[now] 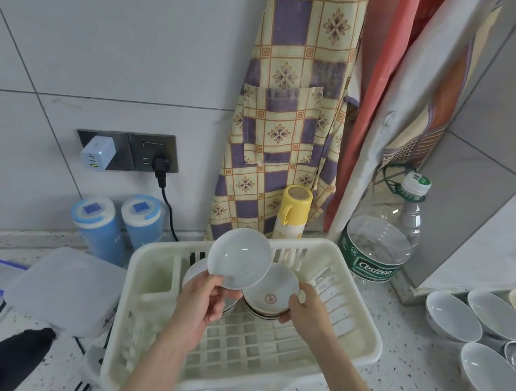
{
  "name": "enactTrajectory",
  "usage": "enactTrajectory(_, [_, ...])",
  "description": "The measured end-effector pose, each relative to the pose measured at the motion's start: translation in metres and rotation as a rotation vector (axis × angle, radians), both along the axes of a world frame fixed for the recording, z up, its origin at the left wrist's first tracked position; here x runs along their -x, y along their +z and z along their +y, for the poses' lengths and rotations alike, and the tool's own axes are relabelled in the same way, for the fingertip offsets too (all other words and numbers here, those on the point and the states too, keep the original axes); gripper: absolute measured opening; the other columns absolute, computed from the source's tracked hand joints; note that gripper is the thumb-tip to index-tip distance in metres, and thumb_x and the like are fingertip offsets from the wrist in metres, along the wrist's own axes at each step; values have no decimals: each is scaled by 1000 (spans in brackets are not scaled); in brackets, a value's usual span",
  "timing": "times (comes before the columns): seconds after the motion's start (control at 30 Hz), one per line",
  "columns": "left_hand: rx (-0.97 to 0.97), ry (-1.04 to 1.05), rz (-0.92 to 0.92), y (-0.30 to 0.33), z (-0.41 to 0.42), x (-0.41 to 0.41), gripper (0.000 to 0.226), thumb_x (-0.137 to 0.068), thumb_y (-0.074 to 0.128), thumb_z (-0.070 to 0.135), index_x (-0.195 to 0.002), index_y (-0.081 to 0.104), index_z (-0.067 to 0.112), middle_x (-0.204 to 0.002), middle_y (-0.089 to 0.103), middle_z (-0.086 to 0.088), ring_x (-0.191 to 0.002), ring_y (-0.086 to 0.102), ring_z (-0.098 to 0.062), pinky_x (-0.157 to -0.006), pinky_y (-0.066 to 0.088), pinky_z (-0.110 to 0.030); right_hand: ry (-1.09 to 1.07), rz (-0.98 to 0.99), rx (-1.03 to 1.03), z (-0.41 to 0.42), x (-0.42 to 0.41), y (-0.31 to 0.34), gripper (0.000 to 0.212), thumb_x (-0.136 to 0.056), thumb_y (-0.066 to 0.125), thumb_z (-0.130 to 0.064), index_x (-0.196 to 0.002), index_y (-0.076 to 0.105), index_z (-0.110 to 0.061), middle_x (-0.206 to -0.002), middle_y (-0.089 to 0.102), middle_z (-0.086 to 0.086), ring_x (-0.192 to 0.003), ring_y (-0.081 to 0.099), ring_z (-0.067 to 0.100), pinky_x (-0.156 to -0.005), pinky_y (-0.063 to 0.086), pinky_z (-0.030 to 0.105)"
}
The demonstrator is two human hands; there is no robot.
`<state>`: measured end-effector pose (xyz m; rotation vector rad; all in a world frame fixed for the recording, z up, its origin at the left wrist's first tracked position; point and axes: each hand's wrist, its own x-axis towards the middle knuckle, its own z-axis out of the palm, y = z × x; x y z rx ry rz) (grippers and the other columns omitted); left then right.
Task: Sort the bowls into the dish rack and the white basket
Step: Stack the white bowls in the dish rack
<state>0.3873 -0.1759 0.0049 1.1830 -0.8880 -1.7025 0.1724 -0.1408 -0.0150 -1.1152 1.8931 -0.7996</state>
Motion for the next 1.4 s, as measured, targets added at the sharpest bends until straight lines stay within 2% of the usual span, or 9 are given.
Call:
enactTrajectory(0.37, [40, -51, -108, 3, 6, 4, 23, -95, 49, 10, -113, 64, 11, -81, 74, -24, -37, 36, -10, -35, 27, -19, -27, 52, 17, 0, -2, -2, 38, -97, 46, -32, -135, 44, -30, -61, 72, -5, -55, 62, -2, -49, 38, 19])
enactTrajectory(0.5, [86, -78, -189, 1, 12, 4, 24, -93, 51, 12, -113, 63, 19, -78, 75, -21, -35, 33, -9, -36, 25, -18, -185, 40, 197, 1, -3, 3, 34, -95, 45, -44, -124, 55, -29, -59, 67, -3, -59, 63, 4, -54, 45, 23])
enactTrajectory(0.63, [122, -134, -258, -1, 15, 5, 25, -92, 52, 16, -114, 61, 25, -75, 75, -16, -37, 28, -10, -38, 26, -20, -81, -166, 372, 7, -5, 14, 27, -91, 50, -43, -107, 67, -30, -54, 64, -4, -57, 61, 3, -55, 45, 9])
enactTrajectory(0.73, [123, -178, -281, -1, 16, 7, 25, -93, 52, 16, -115, 59, 26, -74, 76, -15, -36, 30, -9, -38, 28, -20, 34, -164, 330, 10, -8, 16, 29, -87, 58, -32, -115, 64, -28, -65, 70, 7, -60, 65, 13, -55, 46, 15])
enactTrajectory(0.83, [120, -221, -276, -2, 16, 8, 25, -94, 55, 20, -118, 57, 29, -77, 77, -13, -36, 33, -9, -38, 29, -19, 13, -123, 300, 9, -6, 15, 33, -87, 57, -11, -116, 63, -26, -70, 64, 25, -60, 55, 19, -55, 41, 26])
enactTrajectory(0.97, [111, -339, -222, 3, 18, 10, 33, -93, 61, 42, -124, 51, 37, -92, 78, -8, -40, 42, -7, -38, 30, -18, -102, -132, 304, 8, -3, 16, 32, -78, 54, -15, -98, 68, -35, -70, 72, 9, -64, 61, 29, -55, 45, 27])
enactTrajectory(1.03, [89, -388, -212, 4, 19, 10, 40, -88, 65, 49, -124, 50, 41, -97, 78, -6, -43, 46, -7, -37, 30, -17, -141, -117, 304, 7, -1, 13, 31, -80, 54, -12, -103, 69, -26, -67, 71, 5, -63, 64, 26, -51, 44, 22])
enactTrajectory(1.13, [75, -418, -268, 3, 20, 9, 30, -94, 61, 39, -123, 59, 31, -97, 78, -3, -42, 43, -7, -38, 29, -17, -196, -69, 326, 6, 0, 9, 27, -85, 54, -8, -105, 64, -24, -58, 69, -3, -55, 65, 8, -43, 39, 12])
enactTrajectory(1.4, [-48, -525, -432, -6, 23, 12, 19, -97, 59, 28, -103, 68, 12, -89, 79, -4, -44, 46, -7, -38, 26, -17, -240, -10, 262, 3, 3, 2, 27, -88, 54, -18, -113, 61, -21, -55, 68, -2, -47, 57, -2, -40, 33, 11])
